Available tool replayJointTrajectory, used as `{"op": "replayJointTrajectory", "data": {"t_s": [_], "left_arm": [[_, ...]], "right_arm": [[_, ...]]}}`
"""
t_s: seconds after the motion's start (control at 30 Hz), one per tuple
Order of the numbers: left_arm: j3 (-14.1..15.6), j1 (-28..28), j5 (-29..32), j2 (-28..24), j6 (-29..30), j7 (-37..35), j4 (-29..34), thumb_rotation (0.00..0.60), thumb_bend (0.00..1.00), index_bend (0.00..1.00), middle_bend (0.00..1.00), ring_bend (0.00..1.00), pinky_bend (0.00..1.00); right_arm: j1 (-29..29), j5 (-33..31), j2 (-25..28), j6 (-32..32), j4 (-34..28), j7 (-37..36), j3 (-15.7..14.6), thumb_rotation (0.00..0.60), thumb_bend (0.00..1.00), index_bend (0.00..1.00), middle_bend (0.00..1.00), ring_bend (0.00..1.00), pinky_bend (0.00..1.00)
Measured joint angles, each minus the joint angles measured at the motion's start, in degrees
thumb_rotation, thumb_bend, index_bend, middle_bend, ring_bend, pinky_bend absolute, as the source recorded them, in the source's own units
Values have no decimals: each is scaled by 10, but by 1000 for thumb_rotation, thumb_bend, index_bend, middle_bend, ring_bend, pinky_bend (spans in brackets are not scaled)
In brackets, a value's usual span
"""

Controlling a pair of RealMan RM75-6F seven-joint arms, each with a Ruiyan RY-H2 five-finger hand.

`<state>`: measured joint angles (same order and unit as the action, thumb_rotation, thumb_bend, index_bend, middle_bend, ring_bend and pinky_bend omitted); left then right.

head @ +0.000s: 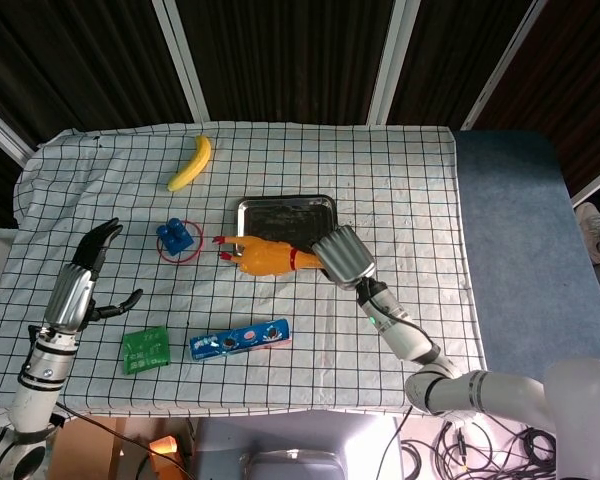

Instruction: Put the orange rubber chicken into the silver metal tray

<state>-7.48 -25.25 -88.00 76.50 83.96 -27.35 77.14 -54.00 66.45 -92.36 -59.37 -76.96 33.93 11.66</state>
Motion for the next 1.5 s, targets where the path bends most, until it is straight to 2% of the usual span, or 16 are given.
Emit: {"op": "replayJointTrajectory", "data": {"t_s": [0.13,0.4,0.5,0.57,0.67,0.8,0.87,0.97,1.13,1.3,1.5], "left_arm": [[2,11,7,-1,3,-20,-28,600,246,0,0,0,55],[-3,18,22,5,-5,-52,-82,600,255,0,0,0,47],[-6,18,28,9,-11,-63,-99,600,258,0,0,0,43],[-8,18,32,12,-16,-72,-110,600,261,0,0,0,43],[-11,19,36,15,-22,-83,-123,600,262,0,0,0,43],[-13,19,38,18,-26,-92,-131,600,264,0,0,0,43],[-14,18,39,19,-30,-96,-134,600,264,0,0,0,43],[-15,19,39,20,-31,-98,-135,600,264,0,0,0,43],[-15,19,38,20,-30,-97,-134,600,264,0,0,0,43],[-17,18,38,19,-33,-94,-129,600,264,0,0,0,42],[-18,19,40,17,-36,-89,-123,600,263,0,0,0,42]], "right_arm": [[-16,13,-52,3,115,-27,7,600,468,872,749,733,790],[-54,51,-190,21,398,-130,9,600,467,844,749,679,746],[-68,60,-244,42,498,-172,10,600,467,777,732,595,680],[-77,63,-280,61,559,-202,11,600,466,724,676,535,640],[-89,67,-322,93,625,-239,14,600,464,523,509,402,545],[-98,67,-343,133,660,-264,21,600,396,95,251,165,346],[-101,61,-346,147,668,-265,29,600,352,10,146,67,258],[-104,53,-347,153,676,-257,39,600,288,0,22,0,122],[-106,45,-347,154,681,-243,49,600,190,0,0,0,14],[-104,39,-341,150,680,-212,56,600,77,0,0,0,0],[-99,36,-323,152,660,-190,60,600,16,0,0,0,0]]}}
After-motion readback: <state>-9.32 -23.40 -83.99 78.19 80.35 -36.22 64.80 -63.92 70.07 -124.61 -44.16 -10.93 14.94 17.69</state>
